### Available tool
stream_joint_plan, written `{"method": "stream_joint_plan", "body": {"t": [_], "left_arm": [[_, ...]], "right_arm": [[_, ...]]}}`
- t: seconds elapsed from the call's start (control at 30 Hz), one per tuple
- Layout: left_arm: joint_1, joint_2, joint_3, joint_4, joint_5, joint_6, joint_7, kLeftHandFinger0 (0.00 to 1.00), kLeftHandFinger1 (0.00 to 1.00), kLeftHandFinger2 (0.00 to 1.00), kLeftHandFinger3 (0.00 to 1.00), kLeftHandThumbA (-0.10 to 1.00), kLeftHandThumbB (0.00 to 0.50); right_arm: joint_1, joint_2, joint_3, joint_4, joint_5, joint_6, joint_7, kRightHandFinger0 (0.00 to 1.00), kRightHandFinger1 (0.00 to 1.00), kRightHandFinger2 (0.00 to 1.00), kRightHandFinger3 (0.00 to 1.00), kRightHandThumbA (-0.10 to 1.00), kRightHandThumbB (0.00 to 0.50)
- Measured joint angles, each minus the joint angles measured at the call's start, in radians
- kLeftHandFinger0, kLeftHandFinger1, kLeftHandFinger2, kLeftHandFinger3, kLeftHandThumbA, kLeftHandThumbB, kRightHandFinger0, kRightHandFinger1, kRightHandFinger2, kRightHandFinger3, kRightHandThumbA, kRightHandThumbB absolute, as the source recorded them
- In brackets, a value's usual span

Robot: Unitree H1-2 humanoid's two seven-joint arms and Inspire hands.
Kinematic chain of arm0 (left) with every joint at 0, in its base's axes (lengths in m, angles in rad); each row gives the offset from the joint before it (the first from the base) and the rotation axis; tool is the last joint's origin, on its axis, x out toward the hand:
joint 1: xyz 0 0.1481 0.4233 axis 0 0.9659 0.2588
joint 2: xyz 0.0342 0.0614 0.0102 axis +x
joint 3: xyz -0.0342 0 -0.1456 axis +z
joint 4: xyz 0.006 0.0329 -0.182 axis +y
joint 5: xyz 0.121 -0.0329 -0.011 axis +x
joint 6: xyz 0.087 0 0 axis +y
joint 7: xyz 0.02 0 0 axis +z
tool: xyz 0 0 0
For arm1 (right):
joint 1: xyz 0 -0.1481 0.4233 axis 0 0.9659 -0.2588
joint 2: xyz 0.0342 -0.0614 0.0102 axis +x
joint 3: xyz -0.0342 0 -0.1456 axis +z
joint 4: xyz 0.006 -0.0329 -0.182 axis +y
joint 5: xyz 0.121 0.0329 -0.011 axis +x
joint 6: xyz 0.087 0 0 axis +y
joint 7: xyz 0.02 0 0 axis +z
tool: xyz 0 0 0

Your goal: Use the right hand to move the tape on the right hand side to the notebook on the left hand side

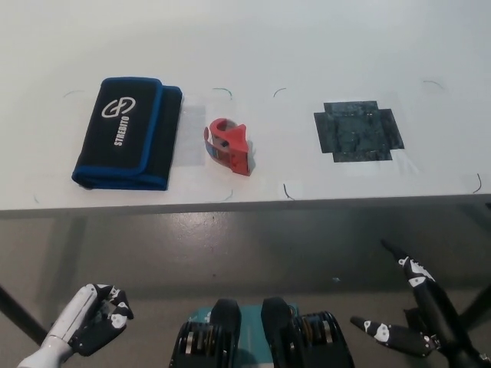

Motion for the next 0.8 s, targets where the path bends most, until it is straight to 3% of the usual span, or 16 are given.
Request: {"method": "stream_joint_plan", "body": {"t": [0.13,0.23,0.4,0.67,0.8], "left_arm": [[0.0,0.0,0.0,0.0,0.0,0.0,0.0,0.04,0.17,0.4,0.67,0.11,0.192],[0.004,0.0,0.0,0.0,0.0,0.0,0.0,0.04,0.17,0.39,0.66,0.06,0.182],[0.008,0.0,0.0,0.0,0.0,0.0,0.0,0.03,0.15,0.36,0.67,0.07,0.178],[0.009,0.0,0.0,0.0,0.0,-0.001,0.0,0.1,0.21,0.43,0.68,0.08,0.183],[0.009,0.0,0.0,0.0,0.0,-0.001,0.0,0.04,0.16,0.39,0.67,0.07,0.177]], "right_arm": [[0.001,0.0,0.0,0.0,-0.01,0.003,0.004,1.0,1.0,1.0,1.0,1.0,0.177],[0.004,0.0,0.0,-0.003,-0.013,0.005,0.009,1.0,1.0,1.0,1.0,1.0,0.199],[0.003,0.0,0.0,-0.003,-0.013,0.005,0.017,1.0,1.0,1.0,1.0,1.0,0.189],[0.003,0.0,0.0,-0.004,-0.018,0.005,0.024,1.0,1.0,1.0,1.0,1.0,0.174],[0.003,0.0,0.0,-0.004,-0.017,0.005,0.026,1.0,1.0,1.0,1.0,0.98,0.168]]}}
